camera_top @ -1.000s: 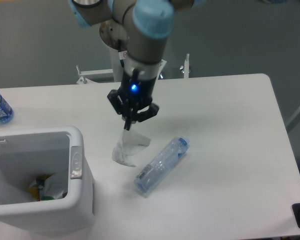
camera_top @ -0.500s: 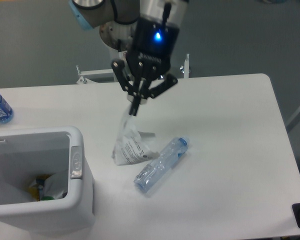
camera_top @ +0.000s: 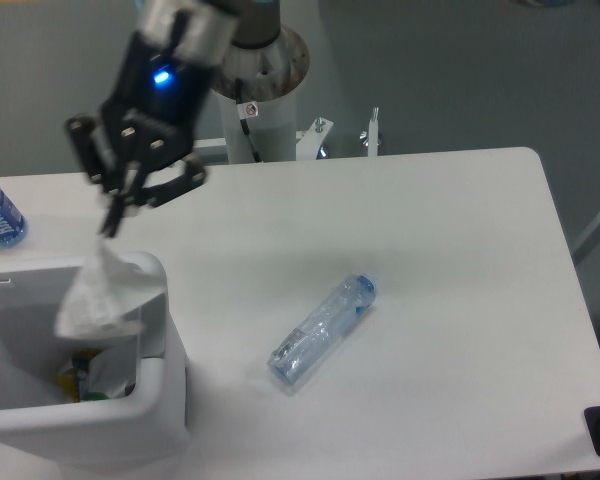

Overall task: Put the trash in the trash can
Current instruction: 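Open the gripper to drop the wrapper into the bin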

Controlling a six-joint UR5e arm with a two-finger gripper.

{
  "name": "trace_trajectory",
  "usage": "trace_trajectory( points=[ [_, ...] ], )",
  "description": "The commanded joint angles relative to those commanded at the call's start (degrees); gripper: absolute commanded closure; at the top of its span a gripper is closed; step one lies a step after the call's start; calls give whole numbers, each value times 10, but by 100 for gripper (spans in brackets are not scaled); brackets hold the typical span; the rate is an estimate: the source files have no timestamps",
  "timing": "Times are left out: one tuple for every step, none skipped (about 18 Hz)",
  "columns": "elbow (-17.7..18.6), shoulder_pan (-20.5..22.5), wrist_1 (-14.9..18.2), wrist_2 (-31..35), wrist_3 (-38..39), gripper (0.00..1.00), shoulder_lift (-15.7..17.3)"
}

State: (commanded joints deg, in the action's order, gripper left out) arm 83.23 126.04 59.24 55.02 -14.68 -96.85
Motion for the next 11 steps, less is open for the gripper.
trace_trajectory(
  points=[
    [-3,0,2,0,6,0,-3],
    [-5,0,1,0,9,0,-3],
    [-5,1,0,1,9,0,-3],
    [-5,1,0,5,9,0,-4],
    [-5,2,0,15,9,0,-4],
    [-7,7,0,26,9,0,-3],
    [-7,20,0,42,8,0,-3],
    [-2,41,1,60,2,0,-3],
    [-1,55,1,75,-2,0,-5],
    [3,64,1,90,-13,0,-11],
    [11,80,2,107,-38,0,-16]
  ],
)
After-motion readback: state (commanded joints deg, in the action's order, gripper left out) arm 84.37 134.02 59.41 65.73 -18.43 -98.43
